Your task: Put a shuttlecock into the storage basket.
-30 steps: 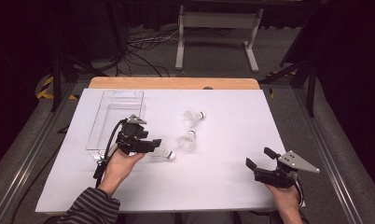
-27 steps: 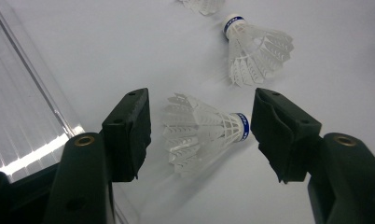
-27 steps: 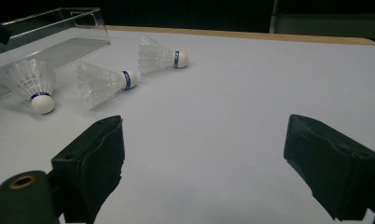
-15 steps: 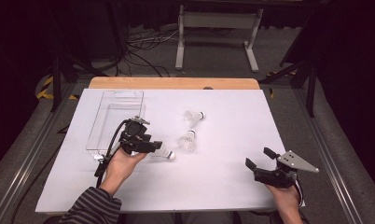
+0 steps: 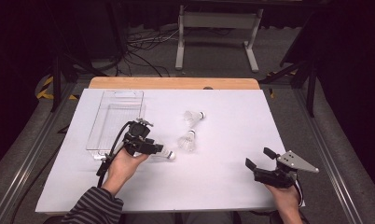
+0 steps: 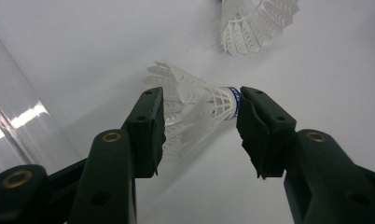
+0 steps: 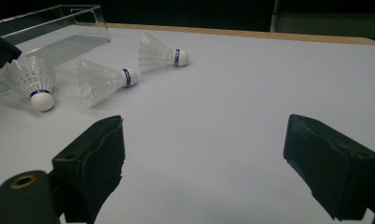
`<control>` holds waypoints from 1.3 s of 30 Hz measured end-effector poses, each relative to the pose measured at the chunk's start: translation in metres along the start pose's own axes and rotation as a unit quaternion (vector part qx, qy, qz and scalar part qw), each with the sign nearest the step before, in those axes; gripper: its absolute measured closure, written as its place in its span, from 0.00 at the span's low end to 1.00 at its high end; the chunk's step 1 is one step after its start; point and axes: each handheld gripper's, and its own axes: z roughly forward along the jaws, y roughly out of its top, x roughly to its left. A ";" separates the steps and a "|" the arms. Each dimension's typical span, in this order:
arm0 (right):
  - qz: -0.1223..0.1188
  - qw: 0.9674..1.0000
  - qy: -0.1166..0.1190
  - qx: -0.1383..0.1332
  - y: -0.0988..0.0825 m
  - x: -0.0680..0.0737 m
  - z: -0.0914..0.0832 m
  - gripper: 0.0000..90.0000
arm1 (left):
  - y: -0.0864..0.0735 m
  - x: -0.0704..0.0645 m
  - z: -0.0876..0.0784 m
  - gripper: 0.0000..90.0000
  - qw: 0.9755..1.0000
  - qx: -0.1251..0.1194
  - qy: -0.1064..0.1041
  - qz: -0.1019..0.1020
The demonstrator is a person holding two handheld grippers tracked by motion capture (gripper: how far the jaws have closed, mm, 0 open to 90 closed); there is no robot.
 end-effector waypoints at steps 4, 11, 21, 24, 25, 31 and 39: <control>-0.001 1.000 0.000 -0.001 0.000 0.000 0.000 0.15 | 0.000 0.000 0.002 0.60 1.000 0.007 -0.002 -0.003; -0.001 1.000 0.000 0.000 0.000 0.000 0.000 0.15 | 0.000 0.001 0.006 0.64 1.000 0.016 -0.005 -0.005; -0.002 1.000 0.000 0.001 0.000 0.000 0.000 0.15 | 0.000 0.001 0.009 0.74 1.000 0.026 -0.004 -0.001; -0.001 1.000 0.001 0.000 0.000 0.000 0.000 0.15 | 0.000 0.000 0.009 0.77 1.000 0.027 -0.003 0.001; -0.001 1.000 0.000 0.001 0.000 0.000 0.000 0.15 | 0.000 0.000 0.009 0.78 1.000 0.029 -0.003 0.002; -0.002 1.000 0.000 0.001 0.000 0.000 0.000 0.15 | 0.000 0.000 0.010 0.83 0.999 0.035 -0.003 0.006; -0.003 1.000 0.000 0.001 0.000 0.000 0.000 0.15 | 0.000 -0.001 0.009 0.94 0.999 0.037 -0.005 0.012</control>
